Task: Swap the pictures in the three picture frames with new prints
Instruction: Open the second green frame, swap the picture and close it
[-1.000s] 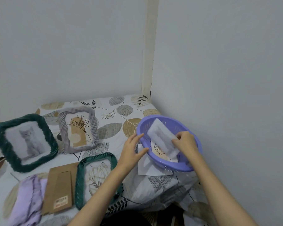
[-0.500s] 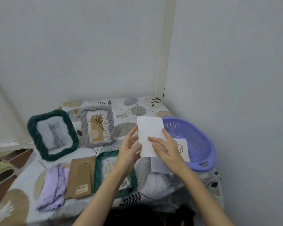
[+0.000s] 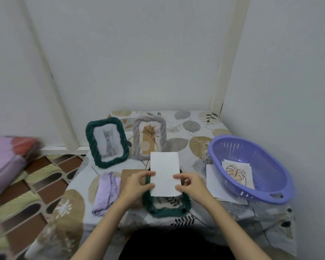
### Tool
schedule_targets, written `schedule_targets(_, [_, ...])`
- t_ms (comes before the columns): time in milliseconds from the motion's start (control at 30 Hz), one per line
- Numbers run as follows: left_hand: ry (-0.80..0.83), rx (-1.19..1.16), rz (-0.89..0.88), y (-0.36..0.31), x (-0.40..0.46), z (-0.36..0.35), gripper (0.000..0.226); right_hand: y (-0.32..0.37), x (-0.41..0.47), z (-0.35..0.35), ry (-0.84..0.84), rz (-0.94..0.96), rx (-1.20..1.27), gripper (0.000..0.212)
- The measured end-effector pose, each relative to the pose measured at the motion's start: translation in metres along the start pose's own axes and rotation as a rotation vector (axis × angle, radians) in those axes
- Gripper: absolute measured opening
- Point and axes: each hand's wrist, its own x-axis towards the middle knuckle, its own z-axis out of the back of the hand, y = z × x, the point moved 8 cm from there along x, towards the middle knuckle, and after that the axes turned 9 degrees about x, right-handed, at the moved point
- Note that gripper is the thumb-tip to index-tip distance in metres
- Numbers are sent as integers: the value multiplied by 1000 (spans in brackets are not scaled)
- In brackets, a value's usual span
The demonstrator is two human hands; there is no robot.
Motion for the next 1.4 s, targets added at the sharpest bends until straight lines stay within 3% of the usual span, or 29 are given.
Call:
schedule_targets(367, [173, 420, -105, 21, -1, -28, 56, -21, -1, -14, 138, 41, -459, 36])
schedule_targets(533, [119, 593, -195, 17, -3, -25, 46, -27, -5, -13, 157, 67, -604, 31])
schedule_targets(700, [129, 596, -166, 20, 0, -26, 42, -27, -6, -10, 145, 51, -548, 31])
schedule_targets(1000, [176, 617, -152, 26, -3, -32, 55, -29, -16, -3, 84, 50, -303, 43])
schedule_targets(1167, [211, 618, -132, 29, -1, -34, 57, -34, -15, -3, 68, 40, -309, 45])
schedule_targets(1267, [225, 623, -125, 29, -1, -34, 73, -33, -16, -4, 54, 56, -349, 43])
schedule_targets(1400, [221, 638, -118, 32, 3, -33, 57, -30, -15, -11, 71, 84, -580, 43])
